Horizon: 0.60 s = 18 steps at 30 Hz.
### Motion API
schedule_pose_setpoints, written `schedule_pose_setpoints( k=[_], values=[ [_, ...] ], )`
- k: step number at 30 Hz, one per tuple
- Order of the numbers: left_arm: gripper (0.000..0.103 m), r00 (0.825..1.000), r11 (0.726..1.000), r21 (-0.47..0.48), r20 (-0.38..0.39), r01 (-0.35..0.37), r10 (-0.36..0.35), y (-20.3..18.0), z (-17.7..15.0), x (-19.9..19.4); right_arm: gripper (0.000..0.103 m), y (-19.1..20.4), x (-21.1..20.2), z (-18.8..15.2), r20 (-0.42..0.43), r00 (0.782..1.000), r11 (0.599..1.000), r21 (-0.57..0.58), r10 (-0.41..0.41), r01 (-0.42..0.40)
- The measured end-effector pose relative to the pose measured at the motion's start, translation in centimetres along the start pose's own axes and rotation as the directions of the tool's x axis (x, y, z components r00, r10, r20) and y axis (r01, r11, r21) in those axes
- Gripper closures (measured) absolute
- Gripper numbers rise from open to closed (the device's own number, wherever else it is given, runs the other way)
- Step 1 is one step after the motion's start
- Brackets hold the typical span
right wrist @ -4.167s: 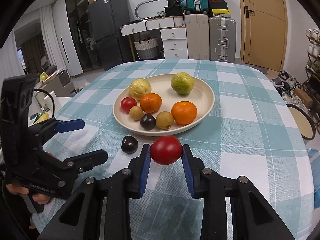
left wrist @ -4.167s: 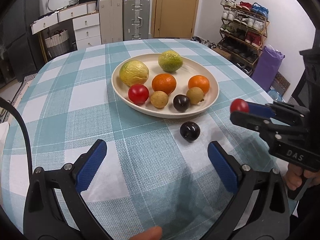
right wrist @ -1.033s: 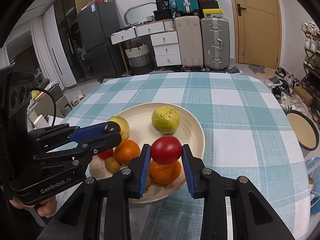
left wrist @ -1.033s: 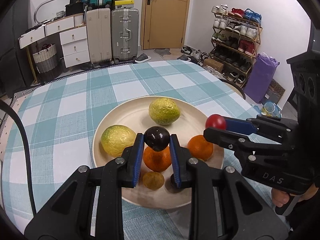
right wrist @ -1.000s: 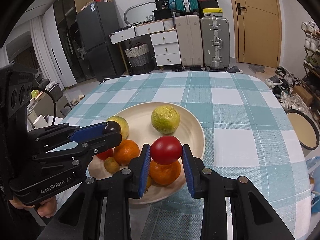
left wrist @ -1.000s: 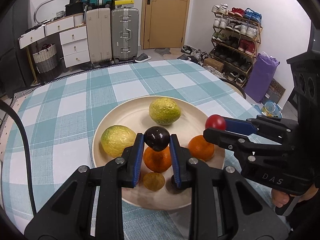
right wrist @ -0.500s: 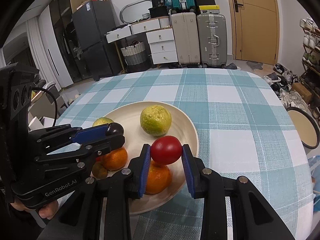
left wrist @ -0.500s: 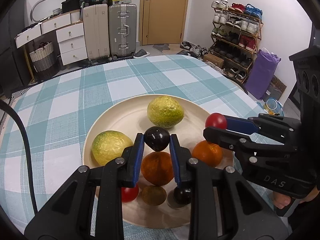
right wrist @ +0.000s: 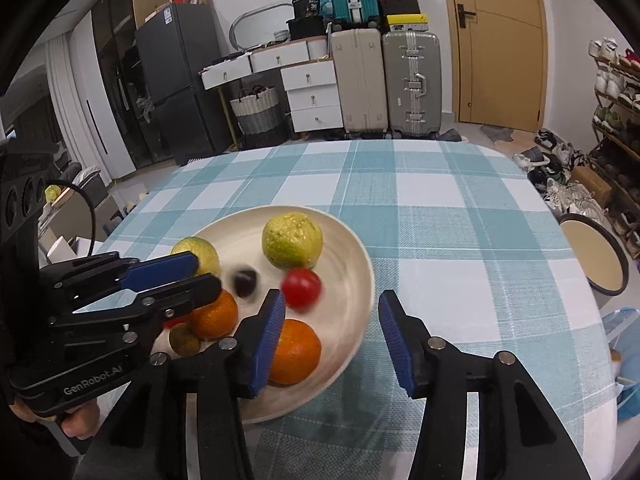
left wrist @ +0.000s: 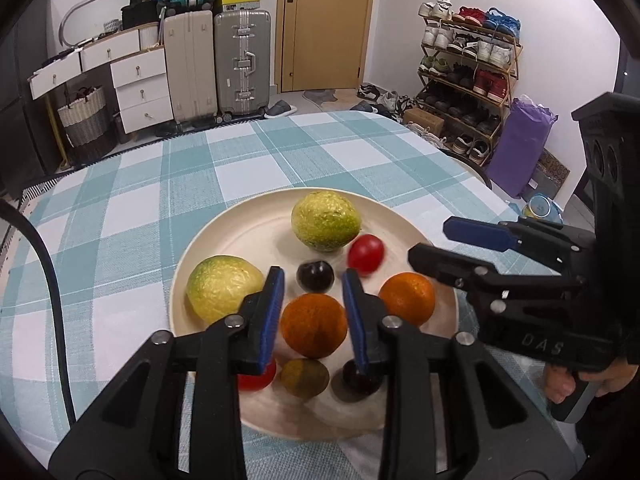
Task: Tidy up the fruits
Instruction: 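Carry the plum and tomato onto the cream plate and open both grippers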
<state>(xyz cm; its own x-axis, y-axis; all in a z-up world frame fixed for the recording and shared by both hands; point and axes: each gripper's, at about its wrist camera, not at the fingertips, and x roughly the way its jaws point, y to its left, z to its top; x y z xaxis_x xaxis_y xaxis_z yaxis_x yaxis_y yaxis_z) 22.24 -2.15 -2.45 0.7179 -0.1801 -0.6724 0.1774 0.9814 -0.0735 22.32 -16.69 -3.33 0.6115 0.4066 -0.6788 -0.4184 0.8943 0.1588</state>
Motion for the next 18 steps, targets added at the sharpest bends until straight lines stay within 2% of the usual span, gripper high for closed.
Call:
schedule_pose_setpoints(
  k=[1, 2, 4, 6, 7, 8, 11, 13, 18],
  values=[
    [0.059, 1.0, 1.0, 0.002, 0.008, -0.008, 0.008, 0.0, -0.1, -0.4, 0.052, -0.1, -0.3, -0.1, 0.001, 1.0, 1.0, 0.001, -0.002, 0.002],
    [0.055, 1.0, 1.0, 0.001, 0.019, -0.014, 0.014, 0.0, -0.3, -0.9, 0.05, -0.2, -0.5, -0.2, 0.0, 1.0, 1.0, -0.001, -0.002, 0.002],
    [0.038, 0.999, 1.0, -0.002, 0.038, -0.021, 0.021, 0.1, -0.5, -2.0, 0.044, -0.2, -0.9, -0.4, 0.004, 1.0, 1.0, -0.007, -0.003, 0.004],
    [0.025, 0.997, 0.999, -0.003, 0.066, -0.033, 0.033, 0.1, -0.8, -3.4, 0.033, -0.1, -1.5, -0.6, 0.013, 1.0, 1.0, -0.01, -0.002, 0.002],
    [0.019, 0.996, 0.999, -0.003, 0.082, -0.037, 0.037, 0.1, -1.0, -4.1, 0.025, -0.1, -1.9, -0.8, 0.019, 1.0, 1.0, -0.008, 0.005, -0.005],
    [0.018, 0.994, 0.999, -0.003, 0.097, -0.04, 0.04, 0.1, -1.1, -4.8, 0.016, -0.1, -2.2, -0.9, 0.024, 1.0, 1.0, -0.003, 0.009, -0.009],
    [0.012, 0.992, 0.999, 0.004, 0.112, -0.054, 0.053, -0.1, -1.5, -6.6, 0.004, -0.1, -3.3, -1.3, 0.047, 0.999, 1.0, 0.011, 0.015, -0.016],
    [0.0, 0.99, 0.998, 0.005, 0.129, -0.066, 0.065, -0.1, -1.9, -7.8, 0.001, 0.0, -3.8, -1.6, 0.058, 0.998, 1.0, 0.01, 0.018, -0.018],
    [0.001, 0.981, 0.996, -0.008, 0.173, -0.085, 0.085, -0.3, -3.3, -10.3, 0.0, 0.2, -5.0, -2.6, 0.091, 0.995, 0.999, -0.003, 0.037, -0.037]
  ],
)
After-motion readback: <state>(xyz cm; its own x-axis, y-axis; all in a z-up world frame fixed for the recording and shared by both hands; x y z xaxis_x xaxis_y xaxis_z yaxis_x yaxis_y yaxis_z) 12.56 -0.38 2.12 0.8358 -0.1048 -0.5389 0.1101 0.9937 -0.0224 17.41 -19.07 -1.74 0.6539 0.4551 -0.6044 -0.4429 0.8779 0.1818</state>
